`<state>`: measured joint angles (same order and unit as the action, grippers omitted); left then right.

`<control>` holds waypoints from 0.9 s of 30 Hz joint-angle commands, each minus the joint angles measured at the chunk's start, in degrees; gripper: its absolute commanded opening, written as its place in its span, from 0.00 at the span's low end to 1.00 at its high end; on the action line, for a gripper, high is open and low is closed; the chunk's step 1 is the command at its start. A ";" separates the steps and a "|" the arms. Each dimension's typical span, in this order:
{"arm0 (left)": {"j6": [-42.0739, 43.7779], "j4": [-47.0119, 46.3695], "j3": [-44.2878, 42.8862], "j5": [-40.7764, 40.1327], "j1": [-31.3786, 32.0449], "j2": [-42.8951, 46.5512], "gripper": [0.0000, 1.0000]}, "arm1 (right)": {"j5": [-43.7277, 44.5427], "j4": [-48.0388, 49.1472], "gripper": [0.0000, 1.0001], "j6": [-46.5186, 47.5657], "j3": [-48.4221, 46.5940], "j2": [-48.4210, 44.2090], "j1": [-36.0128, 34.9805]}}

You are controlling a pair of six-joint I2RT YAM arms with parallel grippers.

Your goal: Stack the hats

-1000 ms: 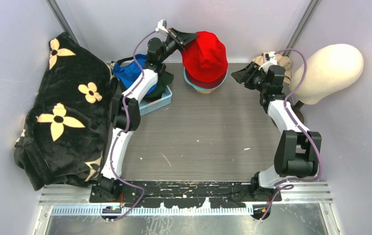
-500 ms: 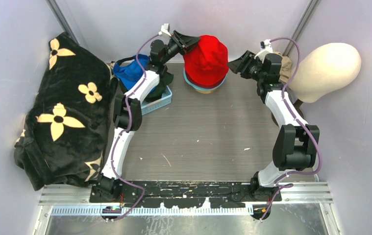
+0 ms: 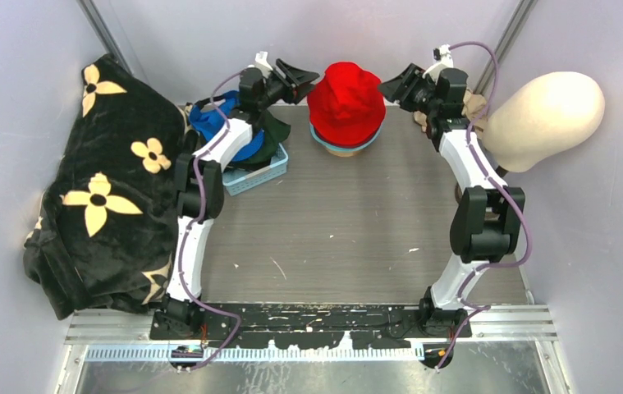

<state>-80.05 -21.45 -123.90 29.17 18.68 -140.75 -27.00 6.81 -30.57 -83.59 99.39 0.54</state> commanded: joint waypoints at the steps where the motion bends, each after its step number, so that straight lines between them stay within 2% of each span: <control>1: 6.23 2.94 2.80 -2.14 -3.13 10.34 0.53 | -0.02 0.91 0.62 -2.06 -8.53 4.97 -0.10; 9: 8.65 4.61 9.68 -2.22 -5.07 16.44 0.53 | -3.43 -0.70 0.62 -6.87 -25.99 20.11 -0.10; 13: 8.94 4.71 12.52 -0.98 -5.08 16.77 0.53 | -4.50 -0.57 0.62 -9.38 -31.66 25.94 0.14; 21: 12.27 4.73 16.43 0.01 -5.10 17.52 0.54 | -7.27 4.79 0.62 -13.66 -30.75 29.61 2.02; 27: 11.67 1.97 17.83 0.66 -5.08 16.49 0.54 | -9.81 7.78 0.61 -15.33 -29.52 30.96 2.84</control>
<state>-69.58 -15.16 -106.50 28.34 13.56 -126.32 -33.82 8.69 -43.99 -112.64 130.28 2.81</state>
